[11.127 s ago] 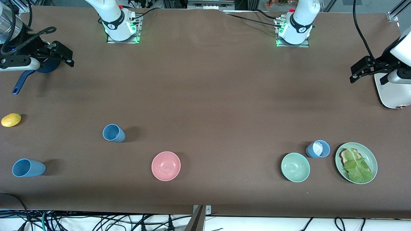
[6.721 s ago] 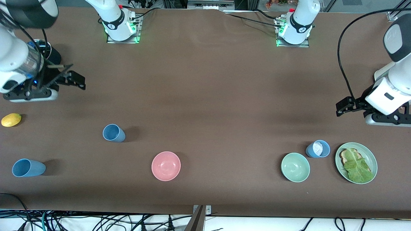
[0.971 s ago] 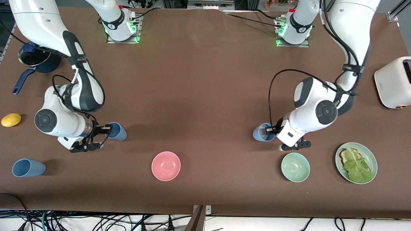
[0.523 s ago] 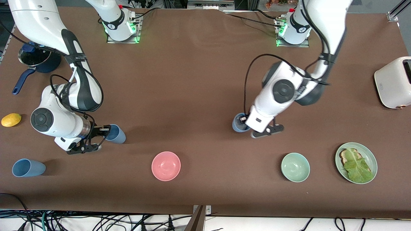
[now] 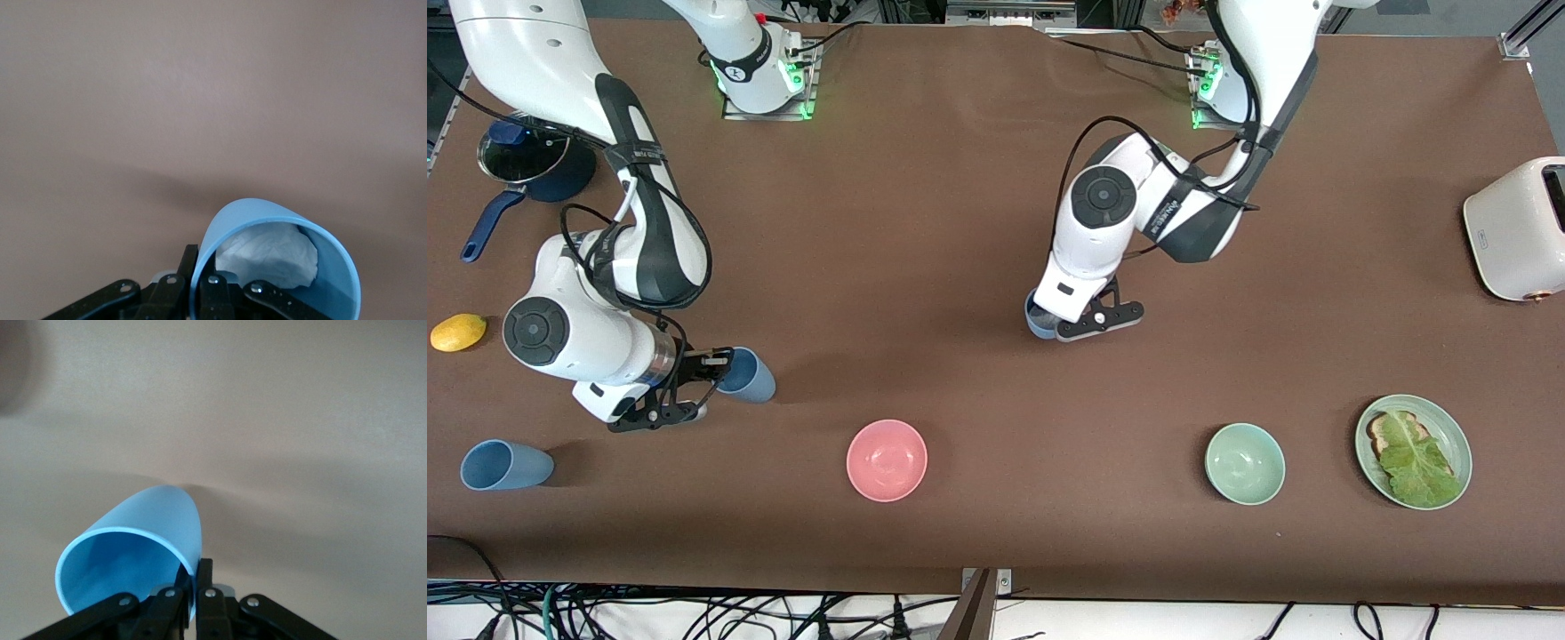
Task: Stack blue cups with both arms
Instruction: 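Carry the tissue cup with the left gripper toward the table middle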
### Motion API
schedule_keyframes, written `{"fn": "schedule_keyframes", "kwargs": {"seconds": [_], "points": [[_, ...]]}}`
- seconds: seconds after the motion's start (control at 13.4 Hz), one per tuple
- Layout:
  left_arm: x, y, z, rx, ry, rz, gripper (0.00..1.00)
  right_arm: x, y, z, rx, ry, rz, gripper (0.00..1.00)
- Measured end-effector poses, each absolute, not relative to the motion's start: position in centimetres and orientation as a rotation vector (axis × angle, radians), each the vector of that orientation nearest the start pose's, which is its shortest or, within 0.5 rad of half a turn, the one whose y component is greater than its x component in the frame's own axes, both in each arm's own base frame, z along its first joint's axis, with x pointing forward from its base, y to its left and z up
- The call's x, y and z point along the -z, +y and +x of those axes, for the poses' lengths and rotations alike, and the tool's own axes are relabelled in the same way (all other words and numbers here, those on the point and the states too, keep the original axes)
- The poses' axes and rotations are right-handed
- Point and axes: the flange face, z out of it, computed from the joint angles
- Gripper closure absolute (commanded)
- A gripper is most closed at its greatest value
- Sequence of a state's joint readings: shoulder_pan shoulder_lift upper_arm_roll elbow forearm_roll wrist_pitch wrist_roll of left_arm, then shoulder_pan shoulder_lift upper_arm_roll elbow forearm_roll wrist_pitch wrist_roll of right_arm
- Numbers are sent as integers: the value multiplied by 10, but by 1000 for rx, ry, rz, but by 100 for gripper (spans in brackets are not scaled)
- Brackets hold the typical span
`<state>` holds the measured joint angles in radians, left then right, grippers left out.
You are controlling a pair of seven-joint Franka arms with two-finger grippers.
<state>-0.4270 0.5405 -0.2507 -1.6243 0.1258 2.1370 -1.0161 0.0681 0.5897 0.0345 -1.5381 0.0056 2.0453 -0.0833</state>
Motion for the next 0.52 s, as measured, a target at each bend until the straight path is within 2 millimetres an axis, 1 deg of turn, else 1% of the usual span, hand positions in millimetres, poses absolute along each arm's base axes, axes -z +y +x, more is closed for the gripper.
{"fn": "schedule_keyframes", "kwargs": {"seconds": [0.15, 0.37, 0.52], "points": [[-305, -420, 541, -48, -510, -3121, 100, -310, 70, 692, -129, -283, -3103, 100], [-287, -442, 531, -21, -534, -3151, 100, -324, 73, 695, -145, -294, -3105, 100], [-276, -446, 530, -22, -543, -3163, 100, -335, 75, 697, -149, -305, -3112, 100]]}}
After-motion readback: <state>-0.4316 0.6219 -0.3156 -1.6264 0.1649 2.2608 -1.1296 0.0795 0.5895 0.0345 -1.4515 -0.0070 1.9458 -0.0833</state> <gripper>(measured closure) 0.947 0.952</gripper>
